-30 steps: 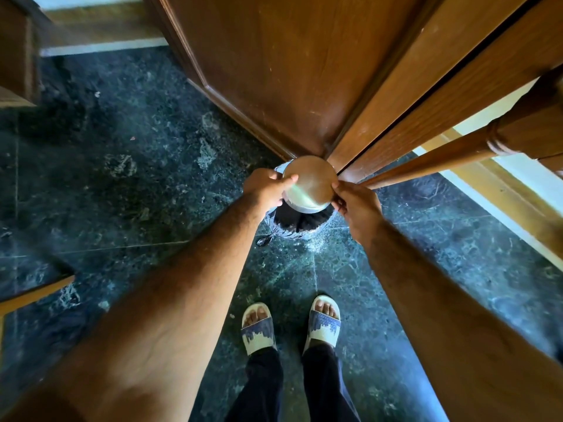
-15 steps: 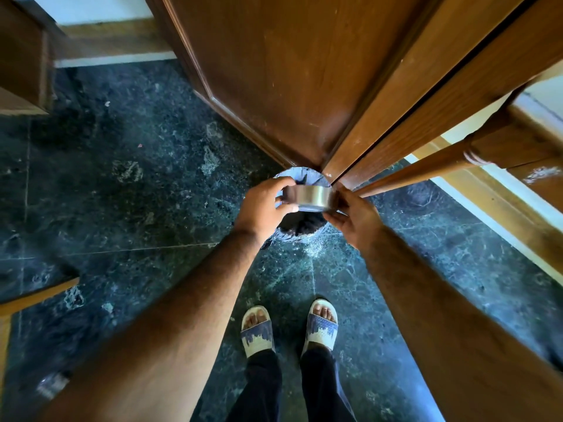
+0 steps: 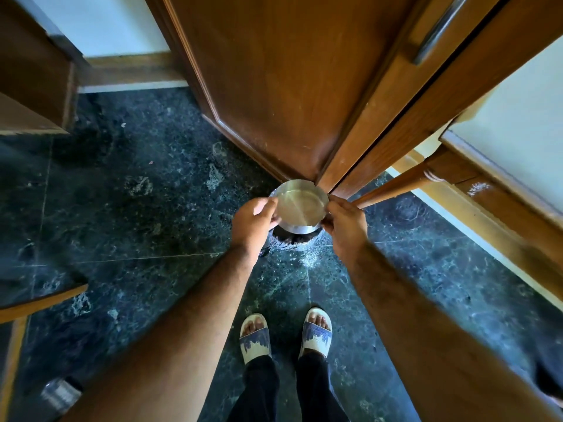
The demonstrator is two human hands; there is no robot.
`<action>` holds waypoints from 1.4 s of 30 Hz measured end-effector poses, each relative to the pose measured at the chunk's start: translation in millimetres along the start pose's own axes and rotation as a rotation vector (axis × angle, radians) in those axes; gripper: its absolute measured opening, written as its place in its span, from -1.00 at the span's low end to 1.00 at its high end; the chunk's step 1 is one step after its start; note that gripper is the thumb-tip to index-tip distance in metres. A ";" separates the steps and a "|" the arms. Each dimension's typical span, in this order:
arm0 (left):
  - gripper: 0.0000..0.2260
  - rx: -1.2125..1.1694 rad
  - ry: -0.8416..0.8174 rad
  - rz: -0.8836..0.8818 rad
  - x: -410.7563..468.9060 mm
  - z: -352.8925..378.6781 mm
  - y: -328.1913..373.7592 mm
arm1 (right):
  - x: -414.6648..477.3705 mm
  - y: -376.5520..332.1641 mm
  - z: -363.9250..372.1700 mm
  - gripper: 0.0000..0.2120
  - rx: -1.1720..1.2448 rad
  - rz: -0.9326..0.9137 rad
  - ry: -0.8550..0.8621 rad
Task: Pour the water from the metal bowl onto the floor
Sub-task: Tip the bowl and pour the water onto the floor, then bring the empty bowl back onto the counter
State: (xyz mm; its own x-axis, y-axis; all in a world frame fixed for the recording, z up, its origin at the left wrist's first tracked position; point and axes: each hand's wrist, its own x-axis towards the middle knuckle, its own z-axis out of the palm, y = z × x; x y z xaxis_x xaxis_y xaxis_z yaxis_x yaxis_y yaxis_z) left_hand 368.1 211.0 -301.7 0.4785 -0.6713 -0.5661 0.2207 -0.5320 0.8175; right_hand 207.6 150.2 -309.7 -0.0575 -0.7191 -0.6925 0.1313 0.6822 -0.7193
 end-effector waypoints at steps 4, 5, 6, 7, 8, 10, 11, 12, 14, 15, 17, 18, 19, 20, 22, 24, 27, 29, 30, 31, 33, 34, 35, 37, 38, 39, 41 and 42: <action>-0.80 0.067 0.039 0.006 -17.0 0.6 21.8 | -21.8 -14.2 0.5 -0.74 0.005 -0.068 -0.011; -0.82 0.082 0.050 0.005 -22.5 0.0 28.4 | -27.8 -18.7 0.3 -0.75 0.003 -0.067 -0.015; -0.85 0.085 0.056 0.014 -28.0 -0.6 35.5 | -33.0 -24.2 -0.6 -0.76 -0.005 -0.069 -0.022; -0.86 0.094 0.059 0.022 -33.6 -1.0 43.1 | -37.5 -28.8 -1.3 -0.76 -0.012 -0.070 -0.031; -0.84 0.103 0.061 0.032 -36.6 -2.5 46.9 | -41.0 -33.2 -1.4 -0.76 -0.022 -0.069 -0.036; -0.83 0.138 0.070 0.041 -41.9 -6.3 55.8 | -47.9 -43.4 -3.5 -0.77 -0.042 -0.068 -0.038; -0.81 0.149 0.066 0.046 -43.4 -7.4 59.3 | -52.7 -50.1 -4.7 -0.76 -0.048 -0.070 -0.033; -0.81 0.150 0.062 0.054 -43.2 -8.1 59.2 | -56.2 -54.3 -5.0 -0.75 -0.068 -0.072 -0.022; -0.85 0.156 0.057 0.073 -58.7 -5.3 76.5 | -68.7 -66.8 -11.4 -0.74 -0.098 -0.095 0.003; -0.87 0.162 0.062 0.084 -67.1 -4.6 83.5 | -76.8 -72.4 -15.3 -0.75 -0.121 -0.108 0.014; -0.86 0.176 0.056 0.105 -86.2 -0.4 97.2 | -98.4 -86.1 -29.1 -0.77 -0.203 -0.149 0.047; -0.85 0.188 0.055 0.119 -93.5 2.4 102.4 | -110.0 -92.1 -35.8 -0.79 -0.251 -0.175 0.066; -0.83 0.202 0.042 0.138 -105.2 7.8 111.1 | -124.9 -100.6 -46.1 -0.79 -0.273 -0.198 0.092; -0.83 0.223 0.029 0.167 -118.0 13.0 119.6 | -140.7 -109.4 -56.9 -0.79 -0.282 -0.216 0.113; -0.81 0.286 0.003 0.253 -138.4 22.4 137.1 | -163.5 -123.4 -75.0 -0.78 -0.309 -0.250 0.131; -0.75 0.303 -0.064 0.311 -155.5 34.9 155.5 | -182.1 -141.2 -93.9 -0.71 -0.330 -0.284 0.149; -0.74 0.276 -0.120 0.353 -180.6 60.5 184.6 | -207.8 -174.7 -118.6 -0.71 -0.356 -0.366 0.250; -0.81 0.272 -0.140 0.405 -201.1 82.6 206.1 | -224.0 -200.4 -137.2 -0.82 -0.342 -0.412 0.300; -0.83 0.260 -0.162 0.413 -209.2 92.8 212.5 | -230.7 -210.4 -146.8 -0.84 -0.346 -0.426 0.318; -0.85 0.238 -0.201 0.408 -217.8 108.3 221.9 | -235.0 -223.3 -161.4 -0.84 -0.345 -0.446 0.343; -0.83 0.243 -0.259 0.397 -227.6 132.6 233.2 | -238.8 -242.4 -184.2 -0.84 -0.338 -0.459 0.387; -0.81 0.262 -0.276 0.421 -233.5 150.5 240.2 | -238.7 -255.0 -199.8 -0.84 -0.332 -0.461 0.406; -0.82 0.284 -0.282 0.448 -237.6 165.1 246.2 | -238.2 -265.0 -212.6 -0.83 -0.332 -0.464 0.416; -0.85 0.308 -0.275 0.501 -244.0 198.1 259.5 | -234.5 -286.5 -239.6 -0.84 -0.317 -0.470 0.445; -0.82 0.321 -0.267 0.519 -244.8 214.5 263.7 | -231.9 -296.9 -252.8 -0.85 -0.297 -0.476 0.448; -0.79 0.330 -0.260 0.528 -246.1 230.2 268.0 | -228.1 -306.2 -265.3 -0.87 -0.279 -0.477 0.454; -0.75 0.355 -0.278 0.541 -247.0 267.0 270.9 | -217.2 -323.7 -293.8 -0.89 -0.274 -0.483 0.462; -0.74 0.366 -0.288 0.535 -247.9 287.7 269.4 | -208.1 -330.5 -311.6 -0.90 -0.275 -0.476 0.466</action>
State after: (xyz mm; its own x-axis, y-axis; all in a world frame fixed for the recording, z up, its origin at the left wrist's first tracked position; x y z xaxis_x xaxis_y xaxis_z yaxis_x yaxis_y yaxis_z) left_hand 64.3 85.6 28.3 0.1863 -0.9719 -0.1439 -0.3057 -0.1965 0.9316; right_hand -132.2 115.6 55.0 -0.4708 -0.8575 -0.2075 -0.2639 0.3613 -0.8943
